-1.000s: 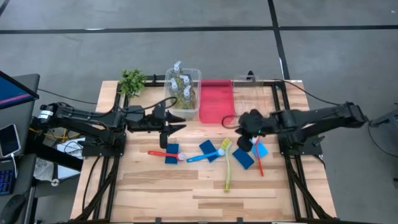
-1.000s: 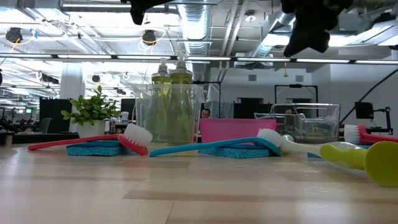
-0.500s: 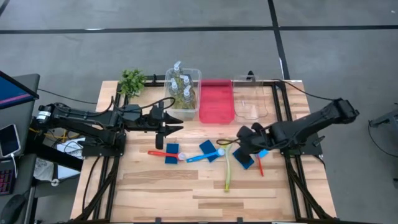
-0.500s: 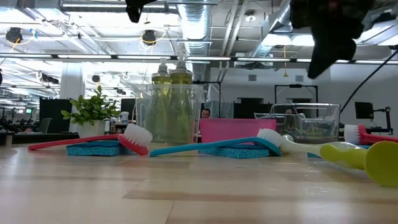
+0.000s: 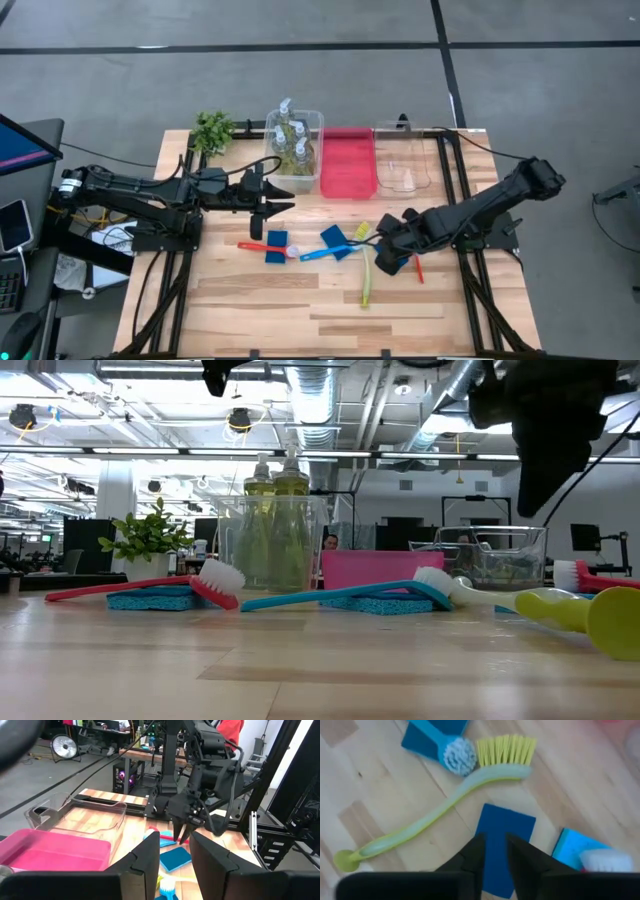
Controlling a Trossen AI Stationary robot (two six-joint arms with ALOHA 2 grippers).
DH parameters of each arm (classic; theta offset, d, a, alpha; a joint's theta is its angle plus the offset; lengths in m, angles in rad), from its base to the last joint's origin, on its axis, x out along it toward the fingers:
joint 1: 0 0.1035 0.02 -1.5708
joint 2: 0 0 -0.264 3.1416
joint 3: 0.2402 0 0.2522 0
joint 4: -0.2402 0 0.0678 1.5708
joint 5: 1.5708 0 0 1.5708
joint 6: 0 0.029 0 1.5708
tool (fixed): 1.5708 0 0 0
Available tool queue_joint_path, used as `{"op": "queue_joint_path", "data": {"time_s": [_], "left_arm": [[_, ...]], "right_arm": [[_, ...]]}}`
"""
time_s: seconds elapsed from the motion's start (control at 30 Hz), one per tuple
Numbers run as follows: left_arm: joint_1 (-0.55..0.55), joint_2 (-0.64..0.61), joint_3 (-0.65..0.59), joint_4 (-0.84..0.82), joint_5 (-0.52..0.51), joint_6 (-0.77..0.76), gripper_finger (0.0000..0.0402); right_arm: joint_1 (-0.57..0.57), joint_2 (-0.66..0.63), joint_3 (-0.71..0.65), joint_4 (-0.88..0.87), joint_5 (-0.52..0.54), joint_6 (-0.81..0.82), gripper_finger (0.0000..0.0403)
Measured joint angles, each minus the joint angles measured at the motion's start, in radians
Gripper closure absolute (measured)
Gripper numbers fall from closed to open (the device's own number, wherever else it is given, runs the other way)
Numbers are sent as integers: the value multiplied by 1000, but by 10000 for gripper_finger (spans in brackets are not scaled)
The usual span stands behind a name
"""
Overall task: Pick & Place Kitchen Sink Supplies
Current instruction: Put the blue sponge into the red bin
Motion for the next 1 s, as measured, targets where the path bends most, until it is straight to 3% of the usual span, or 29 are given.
{"op": "queue_joint_path", "data": {"time_s": [0.33, 0.5, 0.77, 1.0], "left_arm": [[0, 0, 0, 0, 0, 0, 294], [0, 0, 0, 0, 0, 0, 294], [0, 0, 0, 0, 0, 0, 294], [0, 0, 0, -1, 0, 0, 294]], "right_arm": [[3, 133, 0, 56, -60, -3, 208], [20, 191, 0, 78, -78, -2, 170], [46, 319, 1, 79, -77, -2, 165], [45, 406, 5, 88, -98, 0, 192]]}}
